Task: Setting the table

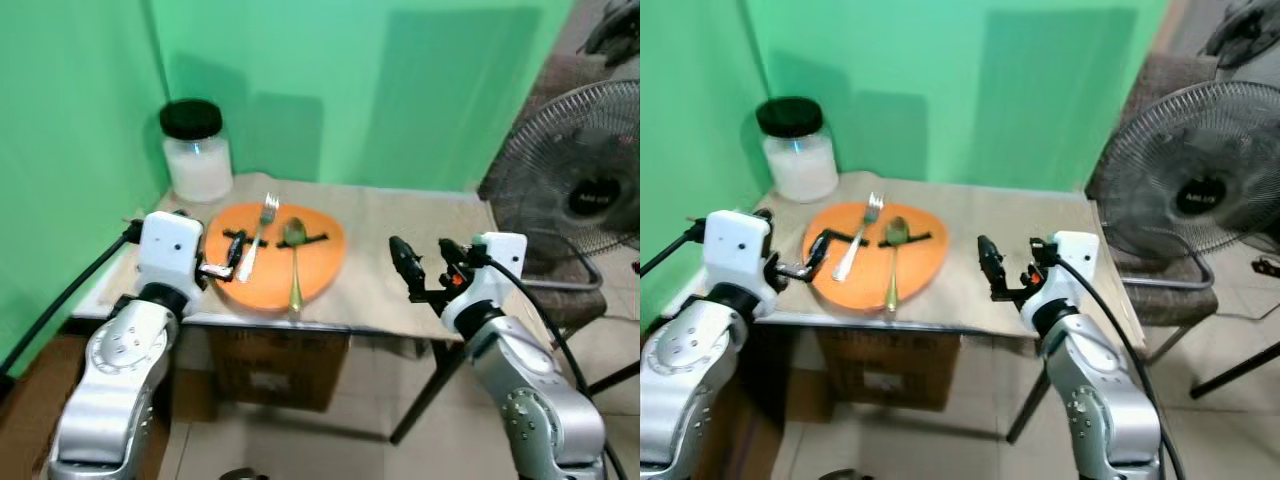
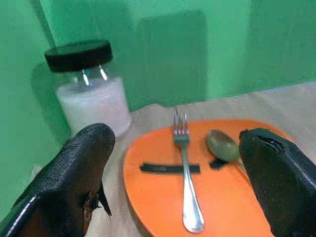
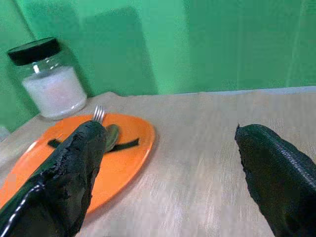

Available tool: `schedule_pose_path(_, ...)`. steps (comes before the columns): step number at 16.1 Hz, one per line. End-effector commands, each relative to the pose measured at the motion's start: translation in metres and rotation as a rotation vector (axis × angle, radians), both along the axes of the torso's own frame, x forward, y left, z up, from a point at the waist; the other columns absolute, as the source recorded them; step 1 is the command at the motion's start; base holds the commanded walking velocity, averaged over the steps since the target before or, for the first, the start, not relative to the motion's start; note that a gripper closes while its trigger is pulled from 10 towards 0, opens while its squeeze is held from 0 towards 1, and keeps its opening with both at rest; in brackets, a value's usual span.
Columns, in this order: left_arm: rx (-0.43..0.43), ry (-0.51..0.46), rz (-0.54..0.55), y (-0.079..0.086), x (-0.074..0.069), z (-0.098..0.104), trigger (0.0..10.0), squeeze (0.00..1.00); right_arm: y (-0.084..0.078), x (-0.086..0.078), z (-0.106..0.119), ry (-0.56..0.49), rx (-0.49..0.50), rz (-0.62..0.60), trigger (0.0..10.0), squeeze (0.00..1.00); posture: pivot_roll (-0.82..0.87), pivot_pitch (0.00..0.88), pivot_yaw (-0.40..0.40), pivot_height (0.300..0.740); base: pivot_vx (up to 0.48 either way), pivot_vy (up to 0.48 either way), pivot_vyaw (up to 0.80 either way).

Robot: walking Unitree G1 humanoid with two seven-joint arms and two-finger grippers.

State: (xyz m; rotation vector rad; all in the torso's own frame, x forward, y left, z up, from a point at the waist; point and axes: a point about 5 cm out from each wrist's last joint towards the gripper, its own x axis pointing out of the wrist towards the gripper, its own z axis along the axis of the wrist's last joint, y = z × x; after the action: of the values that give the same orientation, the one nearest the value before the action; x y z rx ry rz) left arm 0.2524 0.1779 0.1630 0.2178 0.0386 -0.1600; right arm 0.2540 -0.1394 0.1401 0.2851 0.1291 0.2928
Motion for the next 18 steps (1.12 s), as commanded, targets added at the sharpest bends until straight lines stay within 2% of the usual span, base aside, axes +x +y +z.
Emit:
schedule_pose_path(1, 0.004, -0.002, -0.001, -0.002, 0.001, -0.001, 10.0, 0.0, -0.001, 0.002, -0.002, 0.009, -0.01, 0.008, 10.0, 0.0, 0.14, 0.0, -0.014, 0.74, 0.0, 0.0, 0.0)
schedule_pose_path(3, 0.025, 0.008, 0.044, 0.004, 0.006, -0.001, 10.0, 0.0, 0.006, 0.008, -0.002, 0.019, -0.004, 0.054, 10.0, 0.0, 0.15, 0.0, -0.016, 0.74, 0.0, 0.0, 0.0)
schedule_pose_path(6, 0.005, -0.004, 0.071, 0.006, 0.006, 0.001, 10.0, 0.0, 0.012, 0.011, -0.003, 0.036, 0.004, 0.104, 10.0, 0.0, 0.16, 0.0, -0.038, 0.74, 0.0, 0.0, 0.0)
schedule_pose_path(9, -0.001, -0.013, 0.076, 0.007, -0.001, 0.002, 10.0, 0.0, 0.008, 0.018, -0.009, 0.073, 0.0, 0.048, 10.0, 0.0, 0.19, 0.0, -0.064, 0.74, 0.312, 0.0, 0.0)
schedule_pose_path(14, 0.01, -0.01, 0.09, 0.012, 0.0, 0.003, 10.0, 0.0, 0.008, 0.029, -0.004, 0.063, 0.017, 0.033, 10.0, 0.0, 0.19, 0.0, -0.068, 0.74, 0.369, 0.0, 0.0)
schedule_pose_path(15, 0.015, -0.017, 0.086, 0.012, 0.001, 0.005, 10.0, 0.0, 0.008, 0.036, -0.002, 0.055, -0.007, 0.027, 10.0, 0.0, 0.19, 0.0, -0.064, 0.74, 0.398, 0.0, 0.8)
schedule_pose_path(18, 0.027, -0.021, 0.069, 0.011, 0.001, 0.008, 10.0, 0.0, 0.013, 0.04, 0.001, 0.046, -0.004, 0.053, 10.0, 0.0, 0.19, 0.0, -0.065, 0.74, 0.396, 0.0, 0.53)
